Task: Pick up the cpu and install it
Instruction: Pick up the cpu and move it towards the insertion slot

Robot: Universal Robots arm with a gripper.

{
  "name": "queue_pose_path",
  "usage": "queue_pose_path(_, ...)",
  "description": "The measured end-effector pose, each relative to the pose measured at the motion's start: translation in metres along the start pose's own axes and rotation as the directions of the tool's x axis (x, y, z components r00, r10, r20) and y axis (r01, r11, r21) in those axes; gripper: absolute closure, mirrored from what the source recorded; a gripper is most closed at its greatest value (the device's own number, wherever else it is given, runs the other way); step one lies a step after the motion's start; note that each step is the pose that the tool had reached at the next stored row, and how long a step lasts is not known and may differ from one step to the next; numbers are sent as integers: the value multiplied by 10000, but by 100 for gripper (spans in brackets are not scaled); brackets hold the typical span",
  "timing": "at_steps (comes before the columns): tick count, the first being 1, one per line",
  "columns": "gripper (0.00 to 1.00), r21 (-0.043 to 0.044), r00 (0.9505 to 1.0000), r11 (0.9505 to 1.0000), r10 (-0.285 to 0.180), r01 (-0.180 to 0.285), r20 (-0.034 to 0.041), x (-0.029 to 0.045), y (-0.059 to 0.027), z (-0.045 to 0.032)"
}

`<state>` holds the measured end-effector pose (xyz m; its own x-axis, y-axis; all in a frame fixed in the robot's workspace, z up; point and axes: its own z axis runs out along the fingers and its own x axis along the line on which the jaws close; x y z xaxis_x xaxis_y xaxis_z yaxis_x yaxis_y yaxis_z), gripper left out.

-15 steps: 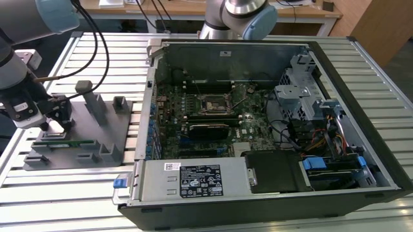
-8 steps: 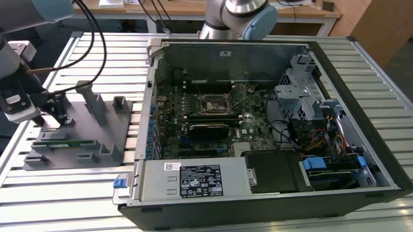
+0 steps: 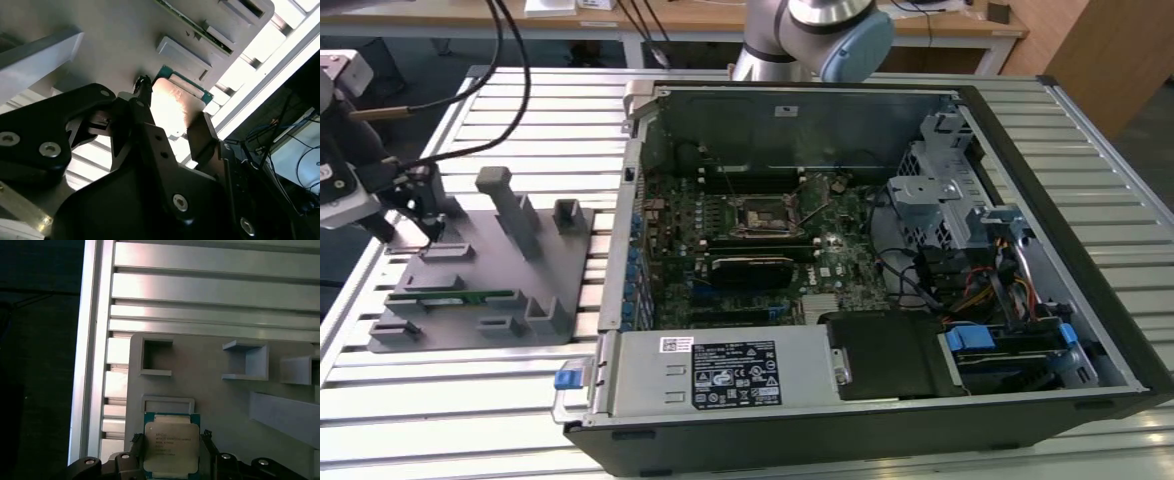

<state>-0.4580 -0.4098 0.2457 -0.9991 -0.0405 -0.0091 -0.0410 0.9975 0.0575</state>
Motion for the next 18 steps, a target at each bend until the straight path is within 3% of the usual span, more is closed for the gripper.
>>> queue_pose_path(18, 47, 1, 10000, 10000, 0, 0, 0, -7, 47, -820)
